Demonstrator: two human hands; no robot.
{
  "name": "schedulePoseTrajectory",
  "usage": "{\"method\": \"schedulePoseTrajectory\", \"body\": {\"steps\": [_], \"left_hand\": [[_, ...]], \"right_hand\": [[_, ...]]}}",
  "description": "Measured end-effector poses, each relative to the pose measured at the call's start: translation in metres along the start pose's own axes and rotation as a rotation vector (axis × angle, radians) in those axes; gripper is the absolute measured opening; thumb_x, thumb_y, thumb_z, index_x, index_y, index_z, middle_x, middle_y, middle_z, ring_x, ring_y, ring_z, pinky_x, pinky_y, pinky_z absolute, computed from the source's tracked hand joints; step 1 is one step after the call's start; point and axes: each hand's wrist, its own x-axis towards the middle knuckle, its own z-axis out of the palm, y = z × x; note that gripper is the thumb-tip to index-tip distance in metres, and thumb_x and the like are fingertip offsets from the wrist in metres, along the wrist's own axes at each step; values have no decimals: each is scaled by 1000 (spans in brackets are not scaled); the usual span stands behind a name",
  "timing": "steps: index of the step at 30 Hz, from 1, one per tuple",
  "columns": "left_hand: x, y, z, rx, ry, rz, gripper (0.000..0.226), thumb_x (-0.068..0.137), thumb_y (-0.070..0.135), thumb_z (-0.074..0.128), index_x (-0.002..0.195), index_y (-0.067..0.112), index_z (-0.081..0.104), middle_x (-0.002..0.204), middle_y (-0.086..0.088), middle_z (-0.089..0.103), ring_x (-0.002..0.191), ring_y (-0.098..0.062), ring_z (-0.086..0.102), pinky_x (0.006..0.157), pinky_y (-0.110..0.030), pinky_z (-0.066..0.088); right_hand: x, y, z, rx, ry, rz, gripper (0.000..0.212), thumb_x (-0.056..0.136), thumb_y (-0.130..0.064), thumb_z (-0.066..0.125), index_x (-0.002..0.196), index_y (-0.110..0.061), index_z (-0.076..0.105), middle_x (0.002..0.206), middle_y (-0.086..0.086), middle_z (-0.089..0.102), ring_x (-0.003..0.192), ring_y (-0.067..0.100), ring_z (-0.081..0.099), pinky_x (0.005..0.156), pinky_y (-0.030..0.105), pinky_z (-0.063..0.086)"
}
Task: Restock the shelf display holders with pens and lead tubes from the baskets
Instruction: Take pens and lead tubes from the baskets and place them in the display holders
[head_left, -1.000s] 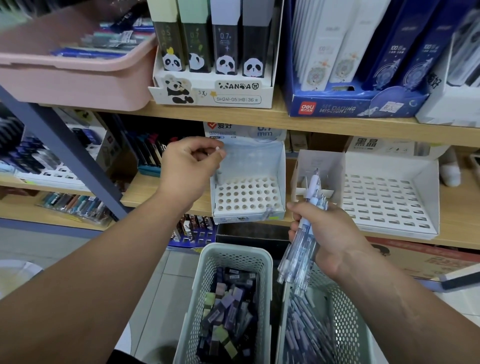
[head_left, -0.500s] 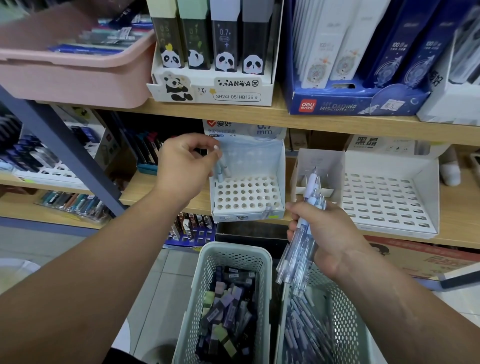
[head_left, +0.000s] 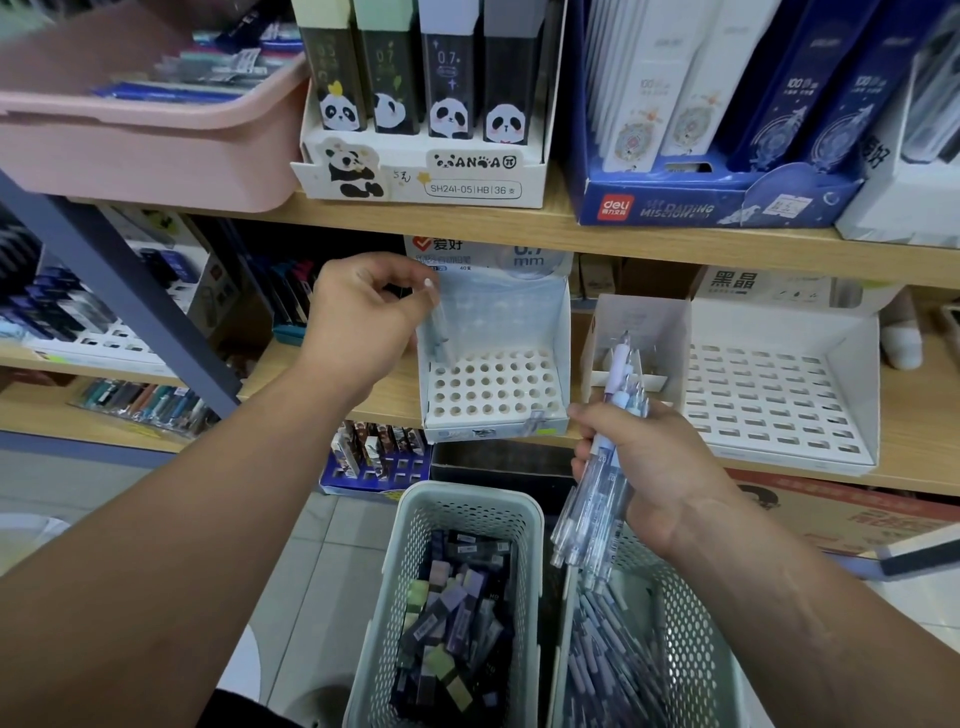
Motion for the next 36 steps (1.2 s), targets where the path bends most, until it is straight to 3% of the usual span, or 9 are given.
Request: {"method": "schedulePoseTrajectory", "body": {"steps": [5, 11, 17, 22, 25, 28, 31, 36], "left_hand": [[-3, -1, 4, 22, -53, 0, 20, 85, 13, 75, 83, 33, 77, 80, 6, 73, 45, -17, 61, 49, -25, 48], [0, 0, 3, 38, -38, 17, 20, 84, 17, 76, 81, 37, 77, 73, 8, 73, 43, -16, 58, 48, -32, 50], [-1, -1, 5, 79, -92, 10, 24, 86, 13, 74, 80, 35, 78, 89, 6, 73, 46, -17, 60, 51, -30, 52], [-2, -3, 7, 191, -86, 62, 23, 87, 10, 74, 82, 33, 75, 77, 17, 71, 44, -17, 61, 49, -28, 54], [-1, -3, 8, 246, -75, 76, 19, 87, 13, 74, 87, 31, 76, 75, 19, 70, 48, -4, 61, 55, -24, 53], [-4, -2, 10, 401, -44, 186, 16, 88, 15, 73, 99, 24, 79, 85, 18, 69, 63, 10, 59, 70, -15, 46], [-5, -1, 10, 558, 22, 336, 21, 89, 13, 71, 107, 17, 79, 88, 2, 68, 74, -5, 57, 78, -22, 47], [-5, 1, 10, 634, 63, 332, 27, 91, 29, 71, 114, 16, 76, 84, -3, 68, 79, -20, 62, 79, -34, 53]], "right_hand": [[0, 1, 1, -1, 1, -1, 22, 83, -6, 78, 97, -13, 63, 61, 0, 61, 52, 13, 58, 60, 33, 56], [1, 2, 0, 3, -16, -3, 20, 84, -6, 78, 95, -13, 63, 60, -1, 62, 51, 12, 59, 59, 31, 57], [2, 2, -1, 2, -19, -2, 20, 83, -5, 78, 93, -14, 64, 61, -1, 62, 52, 12, 59, 60, 32, 56], [3, 4, -1, -7, -31, 2, 20, 82, -6, 79, 95, -14, 65, 61, 0, 62, 51, 13, 59, 58, 30, 57], [4, 4, -2, -28, -17, 2, 21, 80, -10, 81, 95, -16, 67, 61, -3, 65, 51, 12, 63, 60, 33, 55], [5, 5, -2, -40, -14, -3, 18, 80, -12, 81, 91, -18, 69, 62, -3, 66, 55, 15, 63, 62, 36, 55], [5, 6, -2, -23, -35, -4, 18, 81, -9, 80, 92, -16, 67, 62, -1, 64, 53, 14, 61, 61, 33, 56], [3, 5, -2, 3, -83, 21, 17, 82, -7, 79, 92, -13, 66, 62, 1, 61, 52, 14, 59, 60, 31, 57]]}}
